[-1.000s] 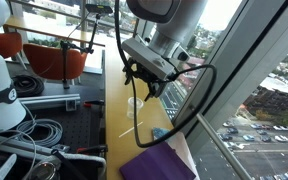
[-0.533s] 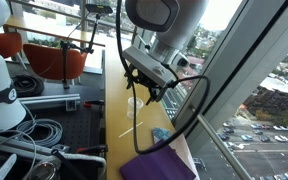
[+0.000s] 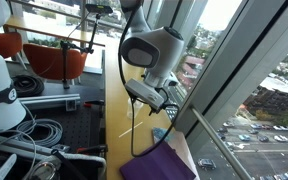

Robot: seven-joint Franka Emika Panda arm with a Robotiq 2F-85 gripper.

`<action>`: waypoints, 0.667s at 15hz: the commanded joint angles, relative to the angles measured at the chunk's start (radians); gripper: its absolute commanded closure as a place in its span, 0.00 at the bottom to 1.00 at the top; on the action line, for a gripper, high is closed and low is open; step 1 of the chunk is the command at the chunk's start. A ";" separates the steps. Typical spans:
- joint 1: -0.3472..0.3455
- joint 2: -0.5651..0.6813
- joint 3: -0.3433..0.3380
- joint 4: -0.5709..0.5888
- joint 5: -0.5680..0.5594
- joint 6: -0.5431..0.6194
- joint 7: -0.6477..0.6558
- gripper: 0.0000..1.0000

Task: Put the straw inside the plastic cup

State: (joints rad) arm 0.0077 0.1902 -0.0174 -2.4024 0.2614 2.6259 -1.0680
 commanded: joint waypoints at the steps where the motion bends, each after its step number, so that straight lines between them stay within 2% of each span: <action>1: -0.032 0.136 0.096 0.050 0.031 0.097 -0.005 0.00; 6: -0.104 0.329 0.198 0.135 -0.002 0.185 0.007 0.00; 10: -0.169 0.477 0.274 0.189 -0.035 0.340 0.027 0.00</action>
State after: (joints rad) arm -0.1079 0.5620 0.1977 -2.2669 0.2634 2.8664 -1.0568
